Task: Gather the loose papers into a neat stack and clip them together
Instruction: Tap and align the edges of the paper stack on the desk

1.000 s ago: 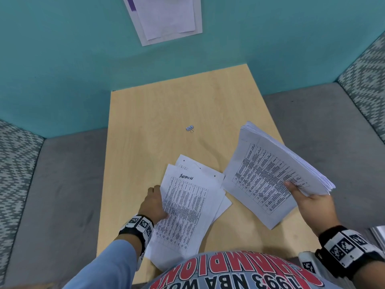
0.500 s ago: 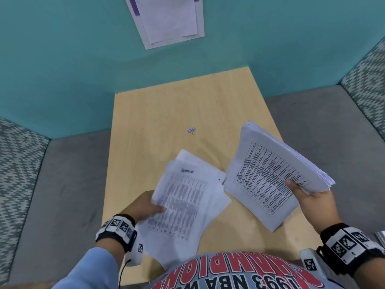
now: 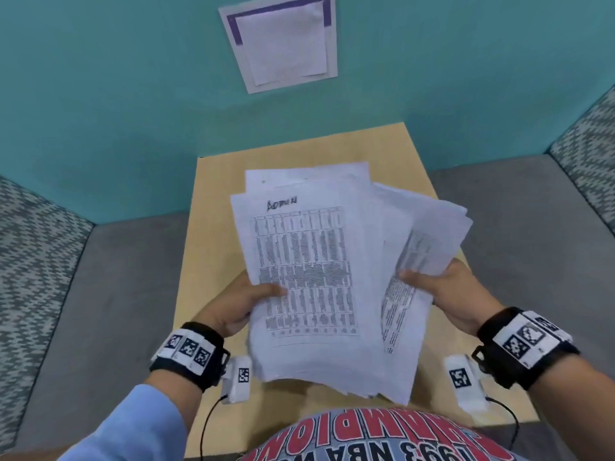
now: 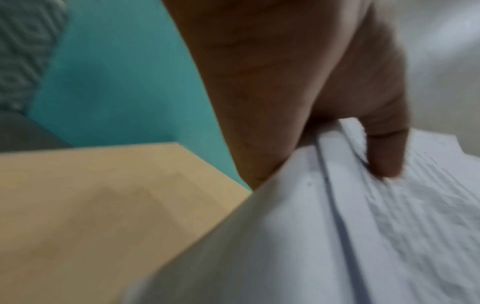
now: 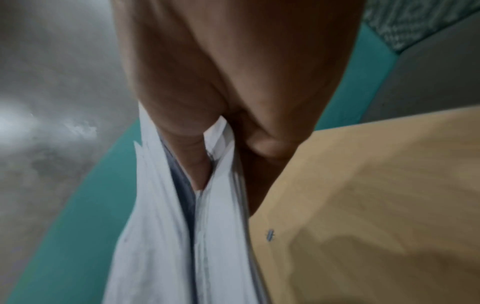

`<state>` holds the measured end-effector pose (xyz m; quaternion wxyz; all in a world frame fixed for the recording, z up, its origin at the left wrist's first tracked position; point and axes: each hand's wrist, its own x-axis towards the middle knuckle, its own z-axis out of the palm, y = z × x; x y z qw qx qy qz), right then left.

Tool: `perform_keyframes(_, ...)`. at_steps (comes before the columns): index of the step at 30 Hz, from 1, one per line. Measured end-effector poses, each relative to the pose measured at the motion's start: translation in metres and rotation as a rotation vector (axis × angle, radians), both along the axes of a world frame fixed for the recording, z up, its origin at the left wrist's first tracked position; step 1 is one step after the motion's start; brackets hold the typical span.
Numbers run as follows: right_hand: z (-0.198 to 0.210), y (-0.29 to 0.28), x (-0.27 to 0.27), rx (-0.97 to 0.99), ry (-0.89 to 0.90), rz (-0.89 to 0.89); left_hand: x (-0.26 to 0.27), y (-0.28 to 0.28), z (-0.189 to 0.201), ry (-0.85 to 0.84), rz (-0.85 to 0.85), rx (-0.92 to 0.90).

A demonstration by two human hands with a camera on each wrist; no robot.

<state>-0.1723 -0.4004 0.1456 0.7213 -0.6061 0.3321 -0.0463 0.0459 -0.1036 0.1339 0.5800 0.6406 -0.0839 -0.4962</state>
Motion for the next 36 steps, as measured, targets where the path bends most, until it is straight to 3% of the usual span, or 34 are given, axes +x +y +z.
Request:
perform_keyframes(4, 0.019, 0.011, 0.012, 0.106, 0.034, 0.091, -0.017, -0.022, -0.011, 0.072, 0.017, 0.010)
perform_keyframes(10, 0.029, 0.013, 0.005, 0.359, -0.102, 0.176, -0.018, -0.025, -0.005, -0.065, 0.051, -0.024)
perform_keyframes(12, 0.030, 0.018, 0.004, 0.111, -0.158, 0.183, -0.018, -0.025, -0.004, -0.147, 0.070, -0.048)
perform_keyframes(14, 0.033, 0.024, 0.006, -0.175, -0.174, 0.078, -0.022, -0.026, -0.001, -0.222, 0.117, -0.070)
perform_keyframes(17, 0.013, 0.027, 0.003, -0.378, -0.190, -0.018, -0.033, -0.026, -0.008, -0.288, 0.185, -0.058)
perform_keyframes(22, -0.033, 0.031, 0.000, -0.321, 0.007, 0.022, -0.049, -0.026, -0.040, -0.353, 0.069, 0.078)
perform_keyframes(25, -0.039, 0.027, 0.007, -0.288, 0.076, -0.036, -0.050, -0.028, -0.042, -0.361, 0.125, 0.105)
perform_keyframes(30, -0.014, 0.021, 0.013, -0.346, -0.064, -0.023, -0.041, -0.033, -0.020, -0.430, 0.241, 0.033)
perform_keyframes(36, -0.028, 0.017, 0.012, -0.351, -0.089, 0.020, -0.041, -0.035, -0.015, -0.365, 0.174, 0.019)
